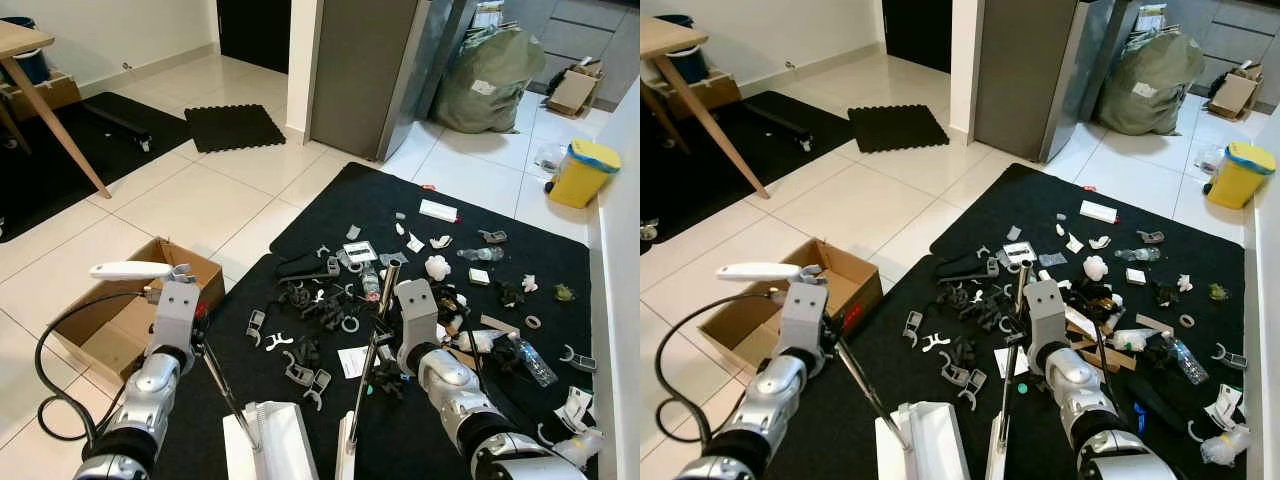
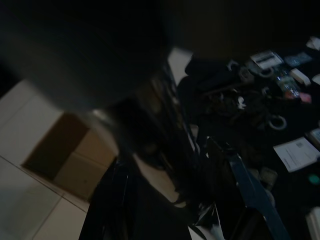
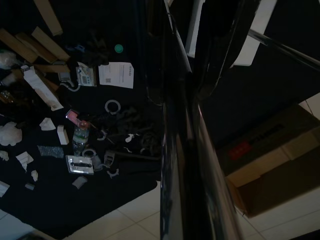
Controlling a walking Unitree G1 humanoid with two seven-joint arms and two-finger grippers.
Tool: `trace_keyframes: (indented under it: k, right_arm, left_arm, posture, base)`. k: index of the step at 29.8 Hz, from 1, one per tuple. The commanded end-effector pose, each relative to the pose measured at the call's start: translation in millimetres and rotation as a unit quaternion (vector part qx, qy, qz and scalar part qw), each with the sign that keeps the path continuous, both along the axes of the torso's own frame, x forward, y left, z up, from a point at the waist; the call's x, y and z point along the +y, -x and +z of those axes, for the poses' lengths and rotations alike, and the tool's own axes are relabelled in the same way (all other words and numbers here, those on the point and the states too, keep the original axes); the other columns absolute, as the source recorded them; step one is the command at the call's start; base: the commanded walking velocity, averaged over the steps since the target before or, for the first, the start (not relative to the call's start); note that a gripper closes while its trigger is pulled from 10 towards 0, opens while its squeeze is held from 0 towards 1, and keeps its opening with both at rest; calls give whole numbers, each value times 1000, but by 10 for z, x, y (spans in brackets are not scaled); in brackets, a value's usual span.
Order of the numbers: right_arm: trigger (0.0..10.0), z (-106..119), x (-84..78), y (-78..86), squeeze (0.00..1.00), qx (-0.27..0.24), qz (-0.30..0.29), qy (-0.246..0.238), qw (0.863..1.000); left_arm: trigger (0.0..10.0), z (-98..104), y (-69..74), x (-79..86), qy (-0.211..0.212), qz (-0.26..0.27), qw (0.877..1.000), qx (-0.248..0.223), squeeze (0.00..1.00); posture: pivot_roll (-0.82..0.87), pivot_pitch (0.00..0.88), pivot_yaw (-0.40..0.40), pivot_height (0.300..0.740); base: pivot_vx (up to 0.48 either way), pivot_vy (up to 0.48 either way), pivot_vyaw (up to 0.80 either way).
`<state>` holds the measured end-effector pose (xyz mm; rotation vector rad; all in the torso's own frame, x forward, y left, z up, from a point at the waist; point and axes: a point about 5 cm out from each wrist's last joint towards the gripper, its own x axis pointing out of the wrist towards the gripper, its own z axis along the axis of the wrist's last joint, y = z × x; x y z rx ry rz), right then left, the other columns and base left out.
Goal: Sweep floor
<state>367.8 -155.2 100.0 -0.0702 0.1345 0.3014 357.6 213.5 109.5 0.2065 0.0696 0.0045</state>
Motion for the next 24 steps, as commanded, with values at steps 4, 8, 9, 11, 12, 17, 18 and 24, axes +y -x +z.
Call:
trace_keyframes:
  k: [4,8,9,11,12,17,18,24]
  right_arm:
    - [10000,-60,-44,34,0,9,-9,-3,1000]
    - [10000,-60,-42,34,0,9,-9,-3,1000]
    - [10000,-60,-42,34,0,9,-9,-3,1000]
    - [10000,-60,-43,33,0,9,-9,-3,1000]
    - [10000,-60,-43,33,0,9,-9,-3,1000]
    - [10000,-60,-49,34,0,8,-10,-4,1000]
    - [10000,-60,-50,34,0,8,-10,-4,1000]
    - [10000,-59,-54,34,0,8,-11,-3,1000]
  left_arm:
    - [10000,-46,11,48,-1,25,1000,12,0]
    - [1804,-66,16,34,0,23,1000,15,0]
    - [1804,-66,16,34,0,23,1000,15,0]
    - [1725,-81,23,25,1,22,1000,17,0]
    - [0,-97,30,17,-3,22,1000,18,0]
    - [0,-121,35,-4,-4,29,999,21,0]
    - [0,-122,34,-4,-5,32,999,21,0]
    - [10000,-84,19,-59,-7,28,1000,7,0]
  posture:
    - [82,226,-33,740]
    - [83,227,-33,740]
    - [83,227,-33,740]
    - [83,227,-32,740]
    - [81,228,-31,740]
    - [80,229,-31,740]
    - [80,229,-31,740]
    - [79,230,-31,740]
  base:
    - [0,0,0]
    - [0,0,0]
    - [0,0,0]
    - [0,0,0]
    - [0,0,0]
    - [0,0,0]
    - [0,0,0]
    - [0,0,0]
